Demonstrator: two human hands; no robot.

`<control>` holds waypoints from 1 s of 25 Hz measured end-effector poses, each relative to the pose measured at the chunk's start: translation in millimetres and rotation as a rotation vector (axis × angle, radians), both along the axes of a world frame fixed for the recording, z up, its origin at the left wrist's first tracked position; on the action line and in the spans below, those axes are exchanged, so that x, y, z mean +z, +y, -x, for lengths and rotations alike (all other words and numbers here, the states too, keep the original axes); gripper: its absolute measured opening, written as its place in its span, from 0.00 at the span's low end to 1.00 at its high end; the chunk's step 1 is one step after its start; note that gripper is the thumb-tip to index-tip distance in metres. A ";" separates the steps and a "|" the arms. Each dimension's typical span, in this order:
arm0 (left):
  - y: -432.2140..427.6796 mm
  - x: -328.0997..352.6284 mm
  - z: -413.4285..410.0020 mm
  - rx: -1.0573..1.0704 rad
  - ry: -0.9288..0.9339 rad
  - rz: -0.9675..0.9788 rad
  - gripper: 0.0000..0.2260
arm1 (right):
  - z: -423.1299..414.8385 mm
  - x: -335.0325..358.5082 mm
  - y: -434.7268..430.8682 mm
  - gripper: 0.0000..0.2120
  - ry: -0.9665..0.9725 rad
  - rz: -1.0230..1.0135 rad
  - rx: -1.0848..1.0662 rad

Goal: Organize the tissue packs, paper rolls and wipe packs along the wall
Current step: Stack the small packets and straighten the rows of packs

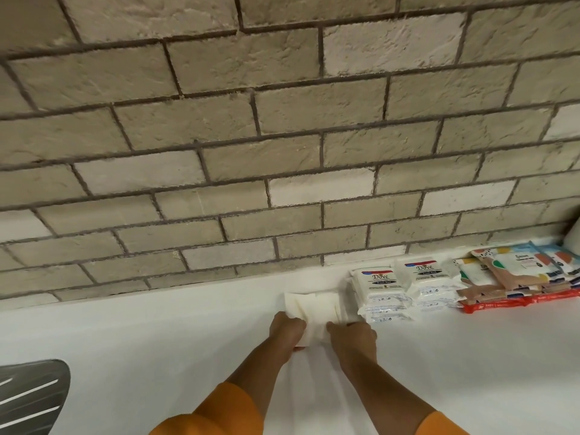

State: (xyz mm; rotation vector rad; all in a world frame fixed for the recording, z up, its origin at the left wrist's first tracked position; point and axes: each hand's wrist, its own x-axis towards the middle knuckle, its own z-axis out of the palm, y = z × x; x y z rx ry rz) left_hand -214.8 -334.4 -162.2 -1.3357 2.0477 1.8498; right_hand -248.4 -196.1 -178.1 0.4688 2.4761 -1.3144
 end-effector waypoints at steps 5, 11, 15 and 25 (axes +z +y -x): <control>-16.1 2.4 -25.3 0.027 0.039 -0.010 0.13 | -13.7 5.0 -17.8 0.17 -0.047 0.022 0.058; -39.0 8.8 -59.7 0.060 0.035 0.019 0.05 | -35.5 15.6 -43.4 0.22 -0.076 0.039 0.169; -65.3 7.0 -82.8 0.050 0.049 0.028 0.05 | -47.6 11.9 -70.1 0.27 -0.115 -0.004 0.268; -132.0 5.0 -126.4 0.101 0.062 0.020 0.03 | -77.9 20.6 -141.9 0.24 -0.135 -0.036 0.344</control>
